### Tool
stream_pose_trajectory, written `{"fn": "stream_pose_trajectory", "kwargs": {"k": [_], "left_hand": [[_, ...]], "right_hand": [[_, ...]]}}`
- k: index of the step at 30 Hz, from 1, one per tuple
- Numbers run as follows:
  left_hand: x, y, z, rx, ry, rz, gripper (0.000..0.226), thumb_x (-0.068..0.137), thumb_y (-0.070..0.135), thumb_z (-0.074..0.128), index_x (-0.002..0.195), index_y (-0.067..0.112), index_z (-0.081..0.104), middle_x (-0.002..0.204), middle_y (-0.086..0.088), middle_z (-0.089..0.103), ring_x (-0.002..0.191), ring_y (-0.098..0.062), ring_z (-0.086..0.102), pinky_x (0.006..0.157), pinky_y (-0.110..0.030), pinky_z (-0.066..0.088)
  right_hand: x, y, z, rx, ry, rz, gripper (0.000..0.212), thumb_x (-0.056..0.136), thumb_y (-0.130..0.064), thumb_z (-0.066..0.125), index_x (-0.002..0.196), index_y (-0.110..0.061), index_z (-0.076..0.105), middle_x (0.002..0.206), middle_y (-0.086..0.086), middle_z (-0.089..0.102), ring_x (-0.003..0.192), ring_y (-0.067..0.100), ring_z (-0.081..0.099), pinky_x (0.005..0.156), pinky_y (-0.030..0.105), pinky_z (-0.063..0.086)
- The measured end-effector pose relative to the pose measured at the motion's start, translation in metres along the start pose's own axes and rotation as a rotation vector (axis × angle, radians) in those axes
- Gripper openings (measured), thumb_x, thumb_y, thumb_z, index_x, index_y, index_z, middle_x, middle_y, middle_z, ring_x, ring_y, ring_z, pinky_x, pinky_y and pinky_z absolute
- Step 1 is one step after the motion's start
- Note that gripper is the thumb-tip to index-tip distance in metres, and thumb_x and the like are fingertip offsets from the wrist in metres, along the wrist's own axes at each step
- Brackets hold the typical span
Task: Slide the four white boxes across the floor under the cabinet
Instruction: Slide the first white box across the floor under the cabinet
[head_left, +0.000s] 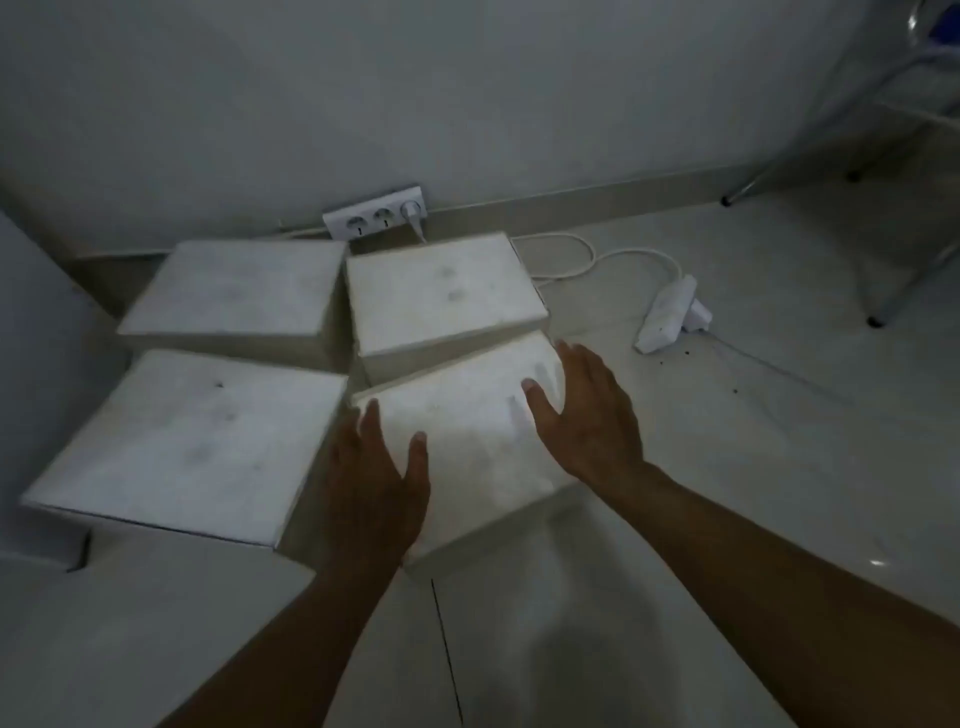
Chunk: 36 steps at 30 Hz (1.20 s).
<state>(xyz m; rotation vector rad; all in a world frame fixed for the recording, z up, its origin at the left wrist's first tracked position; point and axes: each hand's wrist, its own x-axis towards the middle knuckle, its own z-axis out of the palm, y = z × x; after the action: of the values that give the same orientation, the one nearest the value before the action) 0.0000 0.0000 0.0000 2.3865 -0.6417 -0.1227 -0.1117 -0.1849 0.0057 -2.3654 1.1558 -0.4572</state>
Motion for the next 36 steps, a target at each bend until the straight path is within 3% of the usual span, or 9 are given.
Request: {"fn": "stream_pose_trajectory", "kwargs": {"k": [5, 8, 11, 14, 17, 22, 27, 36], "left_hand": [[0.003, -0.022, 0.032, -0.145, -0.005, -0.167, 0.085, 0.086, 0.055, 0.058, 0.151, 0.016, 0.019, 0.150, -0.014, 0.032, 0.134, -0.035, 0.036, 0.106, -0.052, 0.037], [0.003, -0.024, 0.041, -0.143, -0.010, -0.212, 0.097, 0.081, 0.064, 0.059, 0.153, 0.018, 0.013, 0.151, -0.015, 0.029, 0.133, -0.037, 0.037, 0.105, -0.052, 0.038], [0.006, -0.025, 0.049, -0.183, -0.040, -0.271, 0.108, 0.077, 0.068, 0.060, 0.154, 0.020, 0.002, 0.155, -0.014, 0.025, 0.137, -0.037, 0.034, 0.106, -0.051, 0.036], [0.007, -0.024, 0.055, -0.232, -0.044, -0.300, 0.117, 0.074, 0.066, 0.067, 0.154, 0.020, -0.005, 0.156, -0.012, 0.027, 0.137, -0.036, 0.036, 0.107, -0.047, 0.034], [0.011, -0.027, 0.054, -0.262, -0.037, -0.343, 0.121, 0.070, 0.063, 0.073, 0.154, 0.016, 0.001, 0.154, -0.012, 0.032, 0.136, -0.035, 0.037, 0.108, -0.046, 0.033], [0.005, -0.030, 0.048, -0.262, -0.062, -0.336, 0.115, 0.065, 0.061, 0.078, 0.150, 0.013, 0.019, 0.148, -0.011, 0.039, 0.133, -0.033, 0.041, 0.107, -0.049, 0.038], [-0.026, -0.023, 0.027, -0.197, -0.071, -0.293, 0.109, 0.062, 0.062, 0.079, 0.146, 0.013, 0.029, 0.143, -0.010, 0.046, 0.130, -0.029, 0.044, 0.105, -0.041, 0.036], [-0.095, 0.012, -0.087, -0.136, -0.157, -0.360, 0.118, 0.063, 0.066, 0.076, 0.153, 0.016, 0.017, 0.151, -0.008, 0.039, 0.135, -0.028, 0.041, 0.108, -0.037, 0.034]], "right_hand": [[0.015, 0.027, 0.027, -0.116, -0.135, 0.116, 0.093, 0.080, -0.085, 0.031, 0.154, -0.035, 0.006, 0.165, 0.000, 0.004, 0.150, 0.024, 0.006, 0.120, 0.052, 0.012], [0.022, 0.035, 0.036, -0.146, -0.136, 0.137, 0.102, 0.074, -0.090, 0.034, 0.154, -0.034, 0.005, 0.165, 0.003, 0.001, 0.151, 0.024, 0.003, 0.121, 0.049, 0.006], [0.029, 0.040, 0.042, -0.106, -0.196, 0.218, 0.109, 0.067, -0.094, 0.037, 0.154, -0.037, 0.002, 0.165, 0.005, 0.004, 0.149, 0.029, 0.011, 0.118, 0.053, 0.015], [0.029, 0.043, 0.047, -0.142, -0.208, 0.227, 0.112, 0.064, -0.096, 0.035, 0.154, -0.035, 0.003, 0.160, 0.007, 0.023, 0.141, 0.034, 0.031, 0.110, 0.055, 0.032], [0.028, 0.043, 0.046, -0.153, -0.163, 0.219, 0.113, 0.065, -0.095, 0.037, 0.154, -0.030, 0.009, 0.149, 0.008, 0.038, 0.131, 0.035, 0.043, 0.102, 0.052, 0.038], [0.014, 0.042, 0.038, -0.103, -0.186, 0.234, 0.114, 0.068, -0.090, 0.046, 0.154, -0.025, 0.012, 0.146, 0.011, 0.041, 0.130, 0.036, 0.044, 0.102, 0.050, 0.038], [-0.037, 0.039, 0.017, -0.094, -0.156, 0.303, 0.113, 0.068, -0.090, 0.045, 0.154, -0.025, 0.013, 0.145, 0.011, 0.042, 0.128, 0.034, 0.046, 0.101, 0.048, 0.039], [-0.125, -0.029, -0.072, -0.123, -0.170, 0.366, 0.108, 0.072, -0.088, 0.046, 0.154, -0.026, 0.014, 0.146, 0.009, 0.042, 0.130, 0.031, 0.045, 0.103, 0.047, 0.037]]}}
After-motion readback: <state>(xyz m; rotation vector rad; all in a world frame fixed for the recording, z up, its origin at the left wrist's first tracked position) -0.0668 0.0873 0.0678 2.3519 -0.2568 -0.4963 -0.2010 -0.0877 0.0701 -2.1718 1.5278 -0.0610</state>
